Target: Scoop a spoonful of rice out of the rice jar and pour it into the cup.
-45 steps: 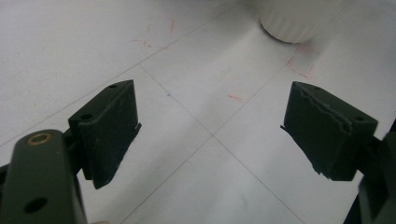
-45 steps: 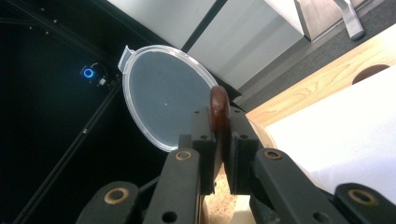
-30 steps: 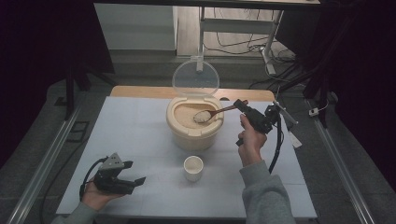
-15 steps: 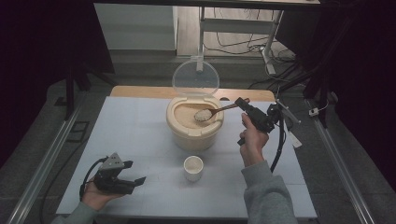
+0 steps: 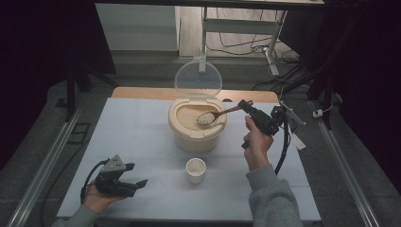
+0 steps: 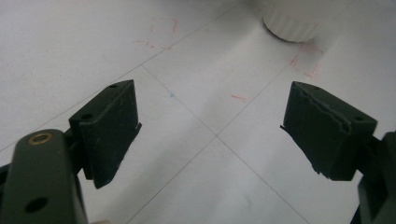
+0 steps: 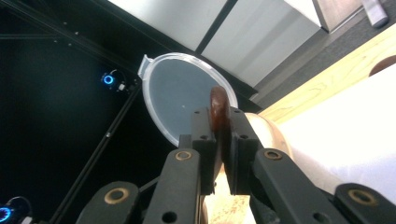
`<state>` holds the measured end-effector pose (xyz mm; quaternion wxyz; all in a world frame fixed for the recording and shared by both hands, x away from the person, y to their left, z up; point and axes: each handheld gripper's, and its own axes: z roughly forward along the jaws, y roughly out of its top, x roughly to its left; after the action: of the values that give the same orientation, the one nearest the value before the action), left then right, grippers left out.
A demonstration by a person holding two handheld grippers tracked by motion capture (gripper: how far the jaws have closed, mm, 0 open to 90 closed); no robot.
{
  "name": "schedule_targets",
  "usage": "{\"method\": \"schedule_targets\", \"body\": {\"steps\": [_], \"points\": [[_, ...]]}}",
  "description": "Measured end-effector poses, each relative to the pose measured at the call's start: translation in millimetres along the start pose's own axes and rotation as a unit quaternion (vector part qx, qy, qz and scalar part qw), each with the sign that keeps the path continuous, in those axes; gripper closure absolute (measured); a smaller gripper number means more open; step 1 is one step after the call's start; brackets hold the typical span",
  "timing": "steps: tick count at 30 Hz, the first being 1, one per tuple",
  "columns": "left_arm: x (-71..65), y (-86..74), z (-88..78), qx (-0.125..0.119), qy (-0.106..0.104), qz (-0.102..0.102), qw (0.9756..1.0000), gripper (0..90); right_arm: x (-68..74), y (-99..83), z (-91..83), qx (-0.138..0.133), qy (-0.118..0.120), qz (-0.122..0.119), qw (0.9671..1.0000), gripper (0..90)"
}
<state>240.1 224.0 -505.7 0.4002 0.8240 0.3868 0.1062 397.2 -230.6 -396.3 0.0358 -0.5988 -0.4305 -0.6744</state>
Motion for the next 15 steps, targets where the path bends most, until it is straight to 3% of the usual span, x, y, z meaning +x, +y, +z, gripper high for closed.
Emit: {"method": "schedule_targets", "body": {"steps": [7, 15], "points": [[0.5, -0.6, -1.0, -0.001, 0.001, -0.003, 1.0, 18.1, 9.4, -1.6, -11.6, 0.02, 0.017, -0.007, 0.9996, 83.8], [0.1, -0.7, -0.8, 0.0, 0.001, -0.003, 1.0, 18.0, 8.2, -19.8, -27.0, 0.069, 0.033, -0.01, 0.997, 83.8]]}}
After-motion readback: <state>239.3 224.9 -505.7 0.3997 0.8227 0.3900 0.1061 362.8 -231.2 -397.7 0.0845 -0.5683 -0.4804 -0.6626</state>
